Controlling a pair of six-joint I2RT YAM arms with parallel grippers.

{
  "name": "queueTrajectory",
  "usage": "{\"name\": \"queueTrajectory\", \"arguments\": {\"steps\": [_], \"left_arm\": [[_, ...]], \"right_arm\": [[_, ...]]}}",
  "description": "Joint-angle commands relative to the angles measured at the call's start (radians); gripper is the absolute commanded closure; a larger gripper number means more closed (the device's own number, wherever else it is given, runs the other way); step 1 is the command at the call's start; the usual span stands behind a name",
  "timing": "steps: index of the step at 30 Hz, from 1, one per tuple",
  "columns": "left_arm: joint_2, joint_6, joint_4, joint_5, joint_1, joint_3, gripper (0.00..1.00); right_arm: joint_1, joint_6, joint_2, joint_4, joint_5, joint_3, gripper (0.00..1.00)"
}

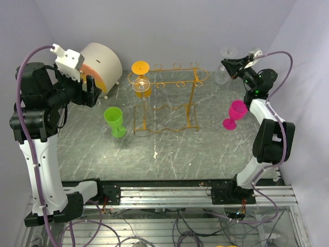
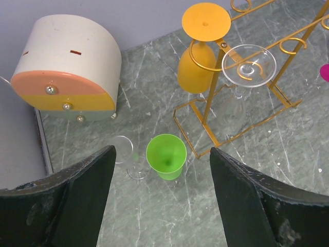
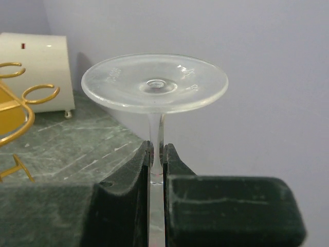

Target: Place the wine glass upside down on the wine glass rack

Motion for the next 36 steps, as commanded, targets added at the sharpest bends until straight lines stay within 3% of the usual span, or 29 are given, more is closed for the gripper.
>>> {"name": "queueTrajectory", "arguments": {"steps": [1, 3, 6, 8, 14, 23, 28, 36], "left_arm": [[-0.018, 0.01, 0.01, 0.027, 0.02, -0.019, 0.15], [-0.02, 0.012, 0.009, 0.028, 0.024, -0.024, 0.15], [-0.019, 0.021, 0.003, 0.034, 0.03, -0.031, 0.15], [-0.019, 0.026, 0.0, 0.045, 0.036, -0.038, 0.15], [-0.021, 0.02, 0.009, 0.093, 0.075, -0.063, 0.15], [-0.023, 0.01, 0.018, 0.135, 0.132, -0.09, 0.13], [-0.02, 0.008, 0.015, 0.15, 0.138, -0.083, 0.12], [-0.021, 0.008, 0.018, 0.148, 0.138, -0.088, 0.11]], "right_arm": [[0.0, 0.134, 0.107, 0.412, -0.106, 0.016, 1.0], [0.002, 0.173, 0.167, 0.505, -0.138, 0.064, 1.0], [0.003, 0.224, 0.276, 0.395, -0.16, 0.217, 1.0], [0.008, 0.296, 0.363, 0.428, -0.191, 0.302, 1.0], [0.061, 0.204, 0.473, 0.247, -0.251, 0.495, 1.0], [0.181, 0.247, 0.572, 0.283, -0.24, 0.589, 1.0], [0.233, 0.201, 0.601, 0.217, -0.237, 0.647, 1.0], [0.238, 0.295, 0.602, 0.381, -0.248, 0.602, 1.0]]}}
